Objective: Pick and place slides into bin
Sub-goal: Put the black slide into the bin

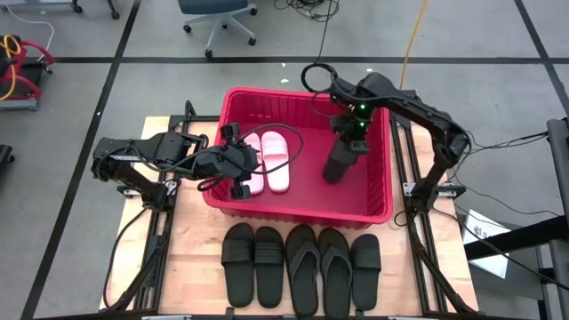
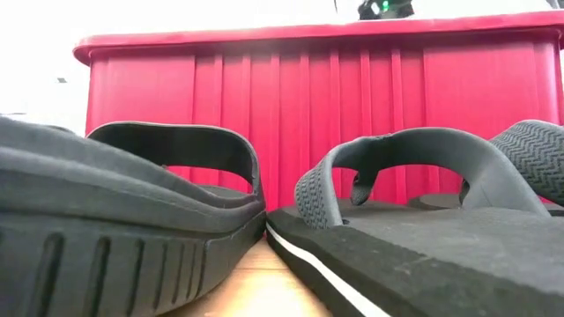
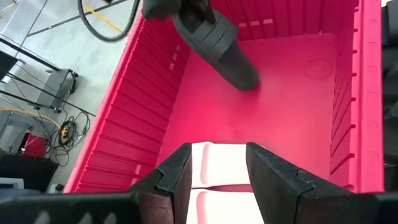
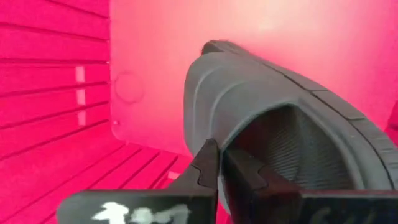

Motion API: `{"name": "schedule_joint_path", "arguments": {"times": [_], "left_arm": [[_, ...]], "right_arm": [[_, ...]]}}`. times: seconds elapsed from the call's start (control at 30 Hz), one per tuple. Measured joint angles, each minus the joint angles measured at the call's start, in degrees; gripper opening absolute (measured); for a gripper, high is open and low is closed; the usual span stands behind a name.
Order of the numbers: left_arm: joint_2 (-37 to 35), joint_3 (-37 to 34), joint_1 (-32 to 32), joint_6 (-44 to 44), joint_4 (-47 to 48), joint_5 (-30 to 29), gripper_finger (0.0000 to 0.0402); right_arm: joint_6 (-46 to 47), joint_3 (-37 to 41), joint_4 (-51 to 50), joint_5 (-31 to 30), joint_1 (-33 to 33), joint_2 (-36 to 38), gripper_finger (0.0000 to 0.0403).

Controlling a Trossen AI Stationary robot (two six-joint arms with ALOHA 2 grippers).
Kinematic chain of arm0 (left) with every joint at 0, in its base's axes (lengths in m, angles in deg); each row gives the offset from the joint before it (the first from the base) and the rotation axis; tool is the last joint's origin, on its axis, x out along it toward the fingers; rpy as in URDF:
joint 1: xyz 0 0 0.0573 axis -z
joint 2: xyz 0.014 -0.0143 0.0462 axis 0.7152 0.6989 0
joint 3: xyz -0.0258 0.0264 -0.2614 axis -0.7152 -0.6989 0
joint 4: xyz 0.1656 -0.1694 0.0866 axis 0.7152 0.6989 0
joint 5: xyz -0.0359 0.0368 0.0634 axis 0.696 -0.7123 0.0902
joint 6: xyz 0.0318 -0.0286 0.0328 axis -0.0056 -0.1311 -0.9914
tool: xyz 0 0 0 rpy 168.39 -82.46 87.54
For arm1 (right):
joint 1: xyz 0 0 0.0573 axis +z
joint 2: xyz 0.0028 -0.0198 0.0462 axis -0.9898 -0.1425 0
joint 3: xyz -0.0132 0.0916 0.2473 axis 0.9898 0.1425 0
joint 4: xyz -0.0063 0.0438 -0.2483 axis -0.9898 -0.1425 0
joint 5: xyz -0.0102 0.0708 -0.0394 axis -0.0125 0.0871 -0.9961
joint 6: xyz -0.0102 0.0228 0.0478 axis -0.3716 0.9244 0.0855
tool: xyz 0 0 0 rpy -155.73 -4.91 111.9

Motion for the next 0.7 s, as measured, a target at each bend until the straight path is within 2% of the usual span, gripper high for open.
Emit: {"name": "schedule_joint_path", "arguments": {"times": [0.2, 0.37, 0.57, 0.7], "left_arm": [[0.0, 0.0, -0.3, 0.0, 0.0, 0.0, 0.0147], [0.0, 0.0, -0.3, 0.1, 0.0, 0.0, 0.0147], [0.0, 0.0, -0.3, 0.3, -0.1, 0.0, 0.0147], [0.0, 0.0, -0.3, 0.3, -0.1, 0.0, 0.0147]], "right_arm": [[-0.8, 0.4, 0.3, 5.1, 1.0, 0.5, 0.0000], [-1.8, 3.0, 0.2, 5.5, 2.3, -1.5, 0.0000], [-2.2, 6.6, 0.4, -0.3, 2.1, -2.3, 0.0000], [-2.4, 7.3, 1.1, -2.0, 2.0, -2.2, 0.0000]]}}
